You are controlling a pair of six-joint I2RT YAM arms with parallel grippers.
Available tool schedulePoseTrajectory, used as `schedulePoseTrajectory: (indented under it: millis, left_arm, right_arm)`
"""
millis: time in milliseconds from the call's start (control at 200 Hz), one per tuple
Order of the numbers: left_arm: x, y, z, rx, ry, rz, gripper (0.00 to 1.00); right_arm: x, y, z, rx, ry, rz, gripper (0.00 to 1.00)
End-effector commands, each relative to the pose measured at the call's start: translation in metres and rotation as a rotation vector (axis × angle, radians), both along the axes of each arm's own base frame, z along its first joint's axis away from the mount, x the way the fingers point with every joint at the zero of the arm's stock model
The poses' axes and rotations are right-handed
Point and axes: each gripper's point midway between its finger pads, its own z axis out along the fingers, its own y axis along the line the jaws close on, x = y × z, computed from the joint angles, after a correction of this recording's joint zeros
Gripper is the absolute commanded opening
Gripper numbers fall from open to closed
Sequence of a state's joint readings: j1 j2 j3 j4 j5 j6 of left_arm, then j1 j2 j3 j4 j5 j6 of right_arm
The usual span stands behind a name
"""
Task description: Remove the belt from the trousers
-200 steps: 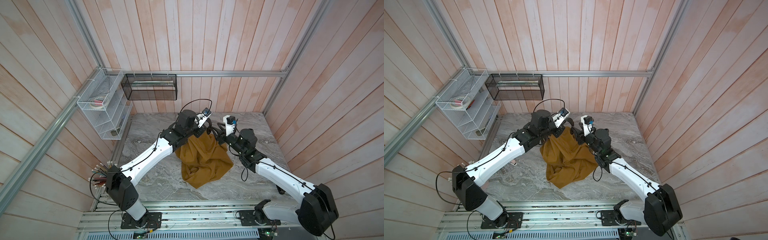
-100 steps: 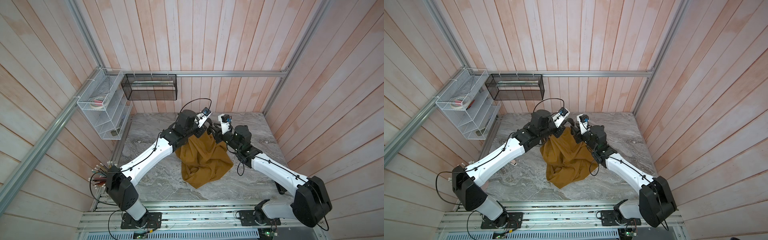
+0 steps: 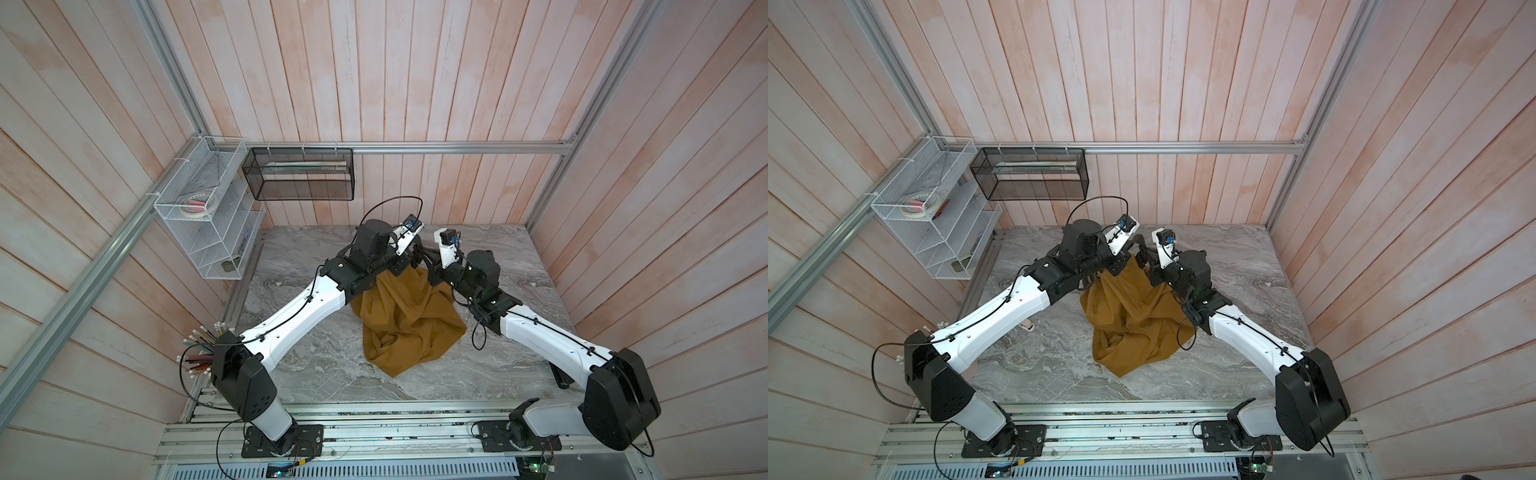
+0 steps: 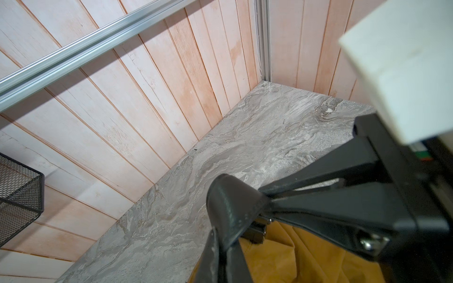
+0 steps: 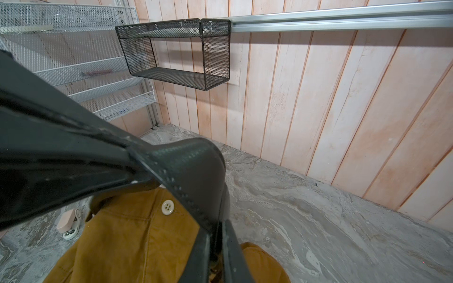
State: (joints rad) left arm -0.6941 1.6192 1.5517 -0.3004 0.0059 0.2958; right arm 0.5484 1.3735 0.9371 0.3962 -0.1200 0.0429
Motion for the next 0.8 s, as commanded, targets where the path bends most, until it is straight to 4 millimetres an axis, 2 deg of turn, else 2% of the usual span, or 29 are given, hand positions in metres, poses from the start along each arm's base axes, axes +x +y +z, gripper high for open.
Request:
schedulePoseTrajectory:
  millis: [0, 410, 455, 500, 795]
  left_arm:
    - [-0.018, -0.003, 0.071, -0.168, -0.106, -0.057, 0.00]
    - [-0.036, 0.002, 0.109, -0.312, -0.121, -0.108, 0.00]
    - [-0.038, 0.003, 0.110, -0.321, -0.118, -0.111, 0.00]
    - [-0.039, 0.003, 0.111, -0.332, -0.115, -0.116, 0.00]
    - [-0.046, 0.012, 0.120, -0.399, -0.104, -0.134, 0.00]
  right_arm:
    - [0.004, 0.001, -0.010, -0.014, 0.028, -0.009, 0.02]
    - [0.004, -0.001, -0.032, -0.010, 0.062, -0.010, 0.00]
    - [0.004, -0.003, -0.034, -0.009, 0.066, -0.015, 0.09]
    - [0.004, -0.004, -0.034, -0.006, 0.068, -0.018, 0.13]
    - [0.008, -0.014, -0.039, 0.014, 0.089, -0.045, 0.15]
